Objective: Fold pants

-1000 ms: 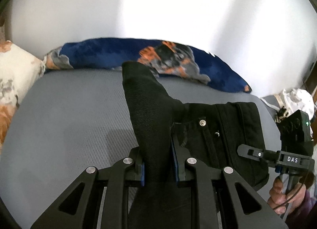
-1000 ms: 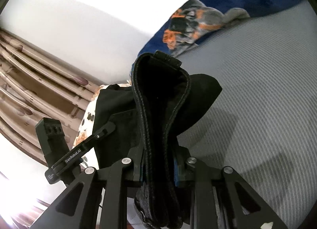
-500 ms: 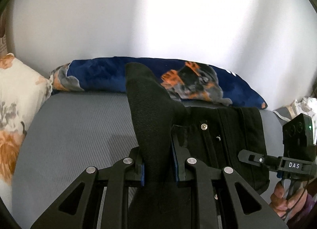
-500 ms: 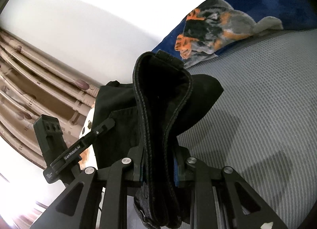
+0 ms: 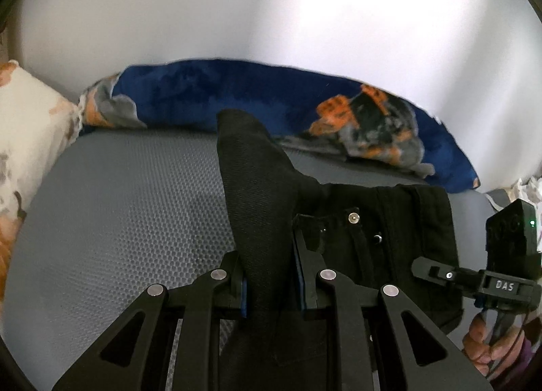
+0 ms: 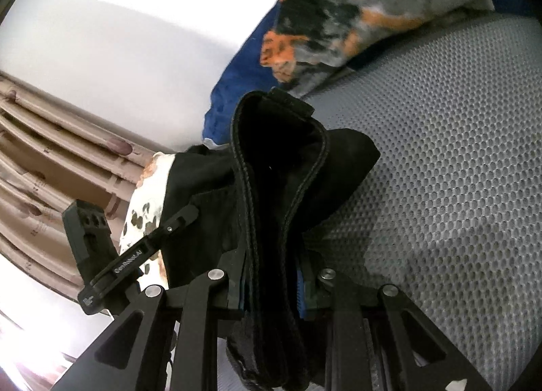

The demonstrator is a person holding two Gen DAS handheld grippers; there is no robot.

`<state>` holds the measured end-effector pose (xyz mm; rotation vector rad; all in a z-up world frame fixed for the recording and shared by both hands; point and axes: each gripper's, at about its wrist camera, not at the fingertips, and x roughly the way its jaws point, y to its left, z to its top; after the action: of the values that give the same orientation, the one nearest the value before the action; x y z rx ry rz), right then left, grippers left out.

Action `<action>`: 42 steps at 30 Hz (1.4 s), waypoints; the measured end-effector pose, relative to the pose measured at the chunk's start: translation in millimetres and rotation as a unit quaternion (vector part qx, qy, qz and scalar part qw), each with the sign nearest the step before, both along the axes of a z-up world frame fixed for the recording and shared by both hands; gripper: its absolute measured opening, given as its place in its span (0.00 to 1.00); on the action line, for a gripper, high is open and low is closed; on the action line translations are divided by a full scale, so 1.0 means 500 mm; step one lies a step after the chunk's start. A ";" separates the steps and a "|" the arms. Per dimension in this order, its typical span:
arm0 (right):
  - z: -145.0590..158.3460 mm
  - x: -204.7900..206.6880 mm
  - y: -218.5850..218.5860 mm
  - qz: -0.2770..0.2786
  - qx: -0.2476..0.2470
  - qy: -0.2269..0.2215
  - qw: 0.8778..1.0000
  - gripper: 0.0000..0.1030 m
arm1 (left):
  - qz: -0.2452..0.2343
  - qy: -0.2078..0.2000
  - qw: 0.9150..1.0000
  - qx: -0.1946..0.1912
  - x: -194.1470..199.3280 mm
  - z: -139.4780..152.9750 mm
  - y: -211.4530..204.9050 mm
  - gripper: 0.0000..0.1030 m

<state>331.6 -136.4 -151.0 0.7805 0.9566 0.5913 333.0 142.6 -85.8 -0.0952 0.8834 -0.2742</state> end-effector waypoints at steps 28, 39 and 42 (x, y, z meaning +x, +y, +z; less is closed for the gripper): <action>0.002 0.008 0.089 -0.075 -0.297 -0.084 0.948 0.55 | 0.081 -0.062 0.987 0.125 -0.005 -0.102 0.028 0.68; 0.106 -0.144 0.162 -0.102 -0.312 -0.173 0.929 0.65 | 0.090 -0.105 0.985 0.105 -0.131 -0.017 0.032 0.76; 0.107 -0.176 0.174 -0.099 -0.319 -0.171 0.927 0.69 | 0.088 -0.113 0.984 0.106 -0.170 -0.003 0.019 0.76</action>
<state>243.4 -49.6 -97.6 0.1712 0.6714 0.1986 247.9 152.4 -87.3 0.0541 0.6690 -0.0236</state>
